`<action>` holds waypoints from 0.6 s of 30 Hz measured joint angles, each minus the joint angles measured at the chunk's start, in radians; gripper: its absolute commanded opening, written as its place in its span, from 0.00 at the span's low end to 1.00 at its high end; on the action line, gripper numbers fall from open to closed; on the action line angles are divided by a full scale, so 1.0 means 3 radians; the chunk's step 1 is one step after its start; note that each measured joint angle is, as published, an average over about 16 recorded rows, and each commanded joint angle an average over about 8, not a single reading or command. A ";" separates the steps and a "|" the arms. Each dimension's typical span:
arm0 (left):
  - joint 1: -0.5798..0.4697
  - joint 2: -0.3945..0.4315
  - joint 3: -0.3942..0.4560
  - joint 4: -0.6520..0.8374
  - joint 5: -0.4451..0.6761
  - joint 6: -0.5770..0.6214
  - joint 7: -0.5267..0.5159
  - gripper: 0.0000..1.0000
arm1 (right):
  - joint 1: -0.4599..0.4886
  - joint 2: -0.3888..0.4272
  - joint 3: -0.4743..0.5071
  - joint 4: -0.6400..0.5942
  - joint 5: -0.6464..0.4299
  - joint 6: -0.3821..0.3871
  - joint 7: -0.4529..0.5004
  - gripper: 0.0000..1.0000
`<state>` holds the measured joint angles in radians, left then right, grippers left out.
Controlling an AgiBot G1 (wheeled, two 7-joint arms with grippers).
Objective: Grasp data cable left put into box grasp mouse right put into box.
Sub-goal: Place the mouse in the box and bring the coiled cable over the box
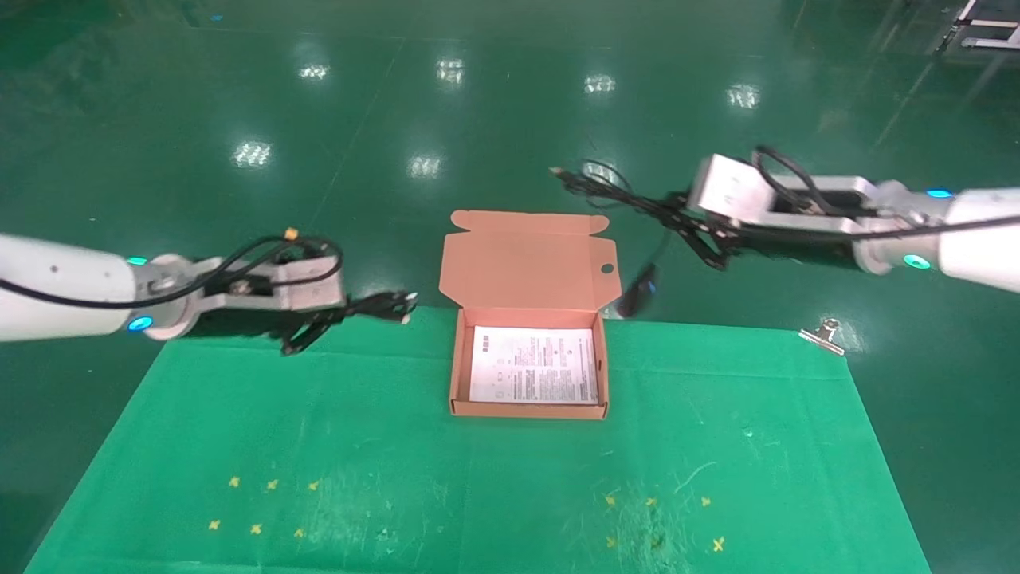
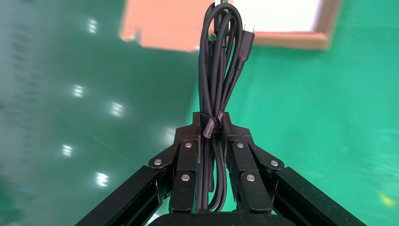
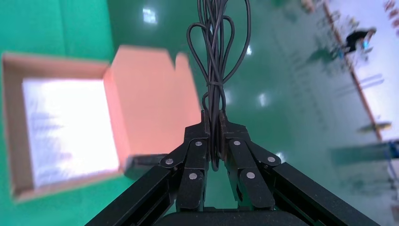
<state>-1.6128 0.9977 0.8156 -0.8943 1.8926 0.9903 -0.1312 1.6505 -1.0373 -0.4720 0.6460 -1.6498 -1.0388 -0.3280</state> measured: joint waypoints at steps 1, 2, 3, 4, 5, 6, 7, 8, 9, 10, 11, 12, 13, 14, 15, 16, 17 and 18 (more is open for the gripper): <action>-0.0012 0.0006 -0.0003 -0.0045 0.0028 -0.0032 -0.0034 0.00 | 0.0034 -0.0049 0.0006 -0.0029 0.0015 0.0014 -0.0024 0.00; -0.0025 0.0015 -0.0005 -0.0085 0.0058 -0.0062 -0.0066 0.00 | 0.0067 -0.0098 0.0010 -0.0059 0.0027 0.0027 -0.0048 0.00; -0.0040 0.0026 -0.0006 -0.0121 0.0089 -0.0090 -0.0097 0.00 | 0.0102 -0.0149 0.0013 -0.0092 0.0038 0.0041 -0.0073 0.00; -0.0055 0.0038 -0.0005 -0.0153 0.0121 -0.0116 -0.0125 0.00 | 0.0136 -0.0199 0.0016 -0.0129 0.0048 0.0053 -0.0098 0.00; -0.0071 0.0052 -0.0003 -0.0182 0.0155 -0.0140 -0.0153 0.00 | 0.0170 -0.0248 0.0018 -0.0166 0.0058 0.0066 -0.0123 0.00; -0.0088 0.0066 -0.0002 -0.0207 0.0189 -0.0163 -0.0179 0.00 | 0.0205 -0.0297 0.0020 -0.0205 0.0066 0.0078 -0.0150 0.00; -0.0105 0.0079 0.0000 -0.0229 0.0224 -0.0184 -0.0206 0.00 | 0.0240 -0.0344 0.0021 -0.0245 0.0073 0.0090 -0.0177 0.00; -0.0121 0.0091 0.0001 -0.0249 0.0256 -0.0203 -0.0232 0.00 | 0.0274 -0.0388 0.0022 -0.0284 0.0079 0.0101 -0.0202 0.00; -0.0136 0.0103 0.0003 -0.0264 0.0285 -0.0220 -0.0255 0.00 | 0.0305 -0.0427 0.0024 -0.0320 0.0085 0.0112 -0.0225 0.00; -0.0151 0.0114 0.0003 -0.0282 0.0314 -0.0238 -0.0280 0.00 | 0.0337 -0.0467 0.0026 -0.0358 0.0092 0.0122 -0.0249 0.00; -0.0164 0.0124 0.0004 -0.0294 0.0338 -0.0252 -0.0301 0.00 | 0.0366 -0.0501 0.0027 -0.0393 0.0096 0.0131 -0.0270 0.00; -0.0178 0.0131 0.0003 -0.0309 0.0363 -0.0266 -0.0324 0.00 | 0.0396 -0.0537 0.0029 -0.0430 0.0102 0.0139 -0.0291 0.00; -0.0191 0.0138 0.0002 -0.0323 0.0387 -0.0279 -0.0344 0.00 | 0.0425 -0.0569 0.0031 -0.0465 0.0108 0.0146 -0.0311 0.00; -0.0202 0.0143 0.0002 -0.0336 0.0408 -0.0290 -0.0363 0.00 | 0.0451 -0.0597 0.0032 -0.0497 0.0112 0.0152 -0.0329 0.00; -0.0212 0.0147 0.0001 -0.0348 0.0426 -0.0300 -0.0381 0.00 | 0.0475 -0.0622 0.0034 -0.0526 0.0117 0.0157 -0.0345 0.00; -0.0220 0.0150 0.0000 -0.0359 0.0442 -0.0308 -0.0397 0.00 | 0.0496 -0.0645 0.0036 -0.0551 0.0123 0.0160 -0.0361 0.00; -0.0226 0.0151 0.0000 -0.0369 0.0456 -0.0314 -0.0411 0.00 | 0.0513 -0.0663 0.0038 -0.0573 0.0127 0.0163 -0.0375 0.00; -0.0230 0.0151 -0.0001 -0.0378 0.0469 -0.0319 -0.0423 0.00 | 0.0528 -0.0680 0.0039 -0.0592 0.0131 0.0165 -0.0388 0.00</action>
<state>-1.6818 1.0429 0.8154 -1.0079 2.0333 0.8945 -0.2582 1.8090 -1.2412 -0.4602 0.4685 -1.6105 -0.9892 -0.4444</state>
